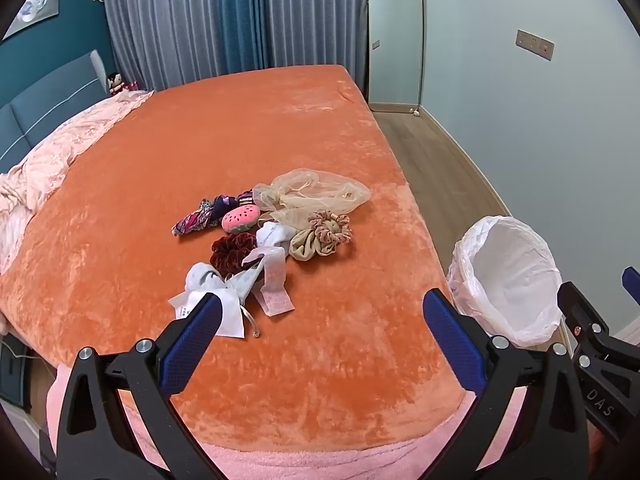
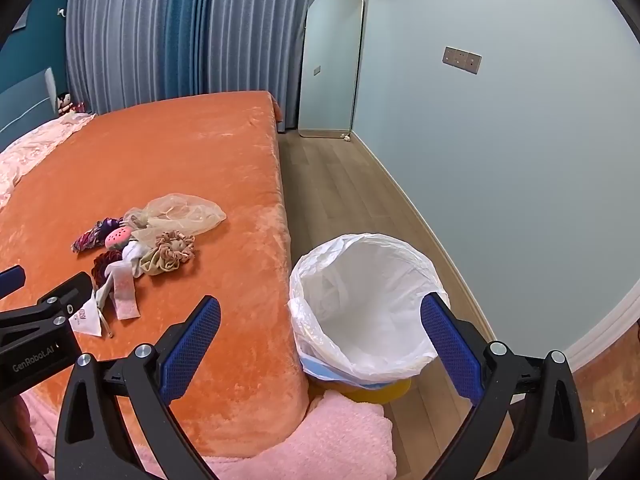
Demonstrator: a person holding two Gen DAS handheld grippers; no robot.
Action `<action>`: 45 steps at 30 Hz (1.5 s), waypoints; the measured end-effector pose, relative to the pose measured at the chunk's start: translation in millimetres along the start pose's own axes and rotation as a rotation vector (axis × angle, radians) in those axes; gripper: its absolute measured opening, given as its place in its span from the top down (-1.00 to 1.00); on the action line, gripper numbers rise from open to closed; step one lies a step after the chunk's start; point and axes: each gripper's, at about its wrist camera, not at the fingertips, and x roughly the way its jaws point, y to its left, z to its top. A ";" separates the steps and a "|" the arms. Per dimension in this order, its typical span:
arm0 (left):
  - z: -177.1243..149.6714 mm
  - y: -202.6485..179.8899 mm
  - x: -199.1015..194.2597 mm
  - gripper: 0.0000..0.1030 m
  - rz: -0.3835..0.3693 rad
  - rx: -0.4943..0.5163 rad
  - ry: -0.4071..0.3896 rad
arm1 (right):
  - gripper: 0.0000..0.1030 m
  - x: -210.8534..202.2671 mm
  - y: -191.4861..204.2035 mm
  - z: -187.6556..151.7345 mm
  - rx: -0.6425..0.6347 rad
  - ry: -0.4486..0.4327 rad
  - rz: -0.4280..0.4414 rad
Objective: Collect trash
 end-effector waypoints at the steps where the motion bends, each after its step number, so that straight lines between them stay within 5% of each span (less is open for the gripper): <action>1: 0.2 0.0 0.2 -0.86 -0.001 0.003 0.001 | -0.87 -1.4 0.3 -0.9 0.002 0.000 -0.001; 45: 2.0 -7.0 0.2 -0.86 -0.007 0.007 -0.024 | -0.87 4.5 -7.4 3.1 0.031 0.018 -0.013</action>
